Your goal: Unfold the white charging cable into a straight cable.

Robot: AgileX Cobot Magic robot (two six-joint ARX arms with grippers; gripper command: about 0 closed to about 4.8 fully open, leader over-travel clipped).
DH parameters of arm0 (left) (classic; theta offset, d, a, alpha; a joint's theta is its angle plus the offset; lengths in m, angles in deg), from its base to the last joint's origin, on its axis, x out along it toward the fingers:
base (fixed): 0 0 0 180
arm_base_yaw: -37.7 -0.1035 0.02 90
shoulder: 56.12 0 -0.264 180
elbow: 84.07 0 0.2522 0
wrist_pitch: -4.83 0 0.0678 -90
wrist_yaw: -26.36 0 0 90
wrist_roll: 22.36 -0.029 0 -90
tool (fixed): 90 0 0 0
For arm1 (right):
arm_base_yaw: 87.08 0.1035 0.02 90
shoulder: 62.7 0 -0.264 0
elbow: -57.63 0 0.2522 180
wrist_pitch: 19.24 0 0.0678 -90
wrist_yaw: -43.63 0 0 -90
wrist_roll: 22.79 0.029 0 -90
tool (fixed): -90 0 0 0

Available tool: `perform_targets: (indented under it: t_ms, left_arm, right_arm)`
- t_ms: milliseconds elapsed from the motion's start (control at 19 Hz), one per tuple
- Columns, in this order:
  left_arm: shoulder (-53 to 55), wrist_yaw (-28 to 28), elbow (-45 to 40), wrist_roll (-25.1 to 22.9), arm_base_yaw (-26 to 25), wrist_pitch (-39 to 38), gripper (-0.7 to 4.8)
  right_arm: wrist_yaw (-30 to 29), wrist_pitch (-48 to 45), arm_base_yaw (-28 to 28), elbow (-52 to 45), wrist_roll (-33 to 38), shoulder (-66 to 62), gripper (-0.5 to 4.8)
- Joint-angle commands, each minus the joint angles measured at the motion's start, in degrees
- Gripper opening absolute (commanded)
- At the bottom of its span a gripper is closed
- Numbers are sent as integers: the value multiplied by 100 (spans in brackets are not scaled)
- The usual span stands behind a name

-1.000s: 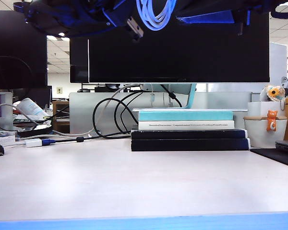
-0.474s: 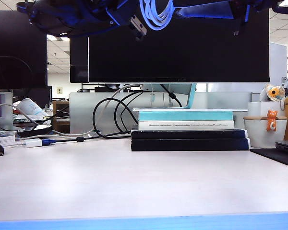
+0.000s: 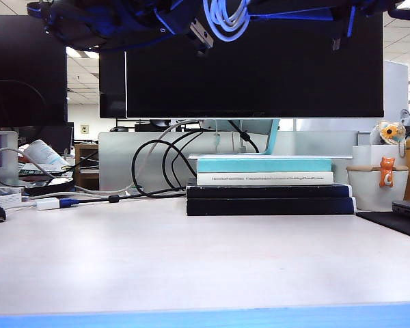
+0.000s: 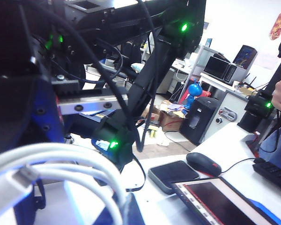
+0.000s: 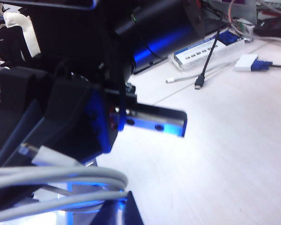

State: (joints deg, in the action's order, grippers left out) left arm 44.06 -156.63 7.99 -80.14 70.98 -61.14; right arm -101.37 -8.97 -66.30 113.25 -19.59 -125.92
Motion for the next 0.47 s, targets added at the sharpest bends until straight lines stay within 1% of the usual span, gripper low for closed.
perform_targets:
  t_ms: [53, 158, 316, 421, 474]
  left_arm:
    - [-24, -96, 17, -7, -358, 201, -6]
    - [-24, -87, 17, -9, -544, 212, -6]
    - [-24, -85, 17, -4, -787, 396, -6]
    - [-22, -92, 17, 13, -809, 568, -6]
    - [-22, -92, 17, 120, -807, 702, -6]
  right_arm:
    - [-26, 433, 0, 9, -48, 13, -6]
    - [-42, 472, 0, 9, -46, 13, -6]
    - [-302, 476, 4, 9, -39, 13, -6]
    - [-326, 479, 17, 9, -17, 11, -6]
    - [-315, 479, 87, 9, -13, 11, -6]
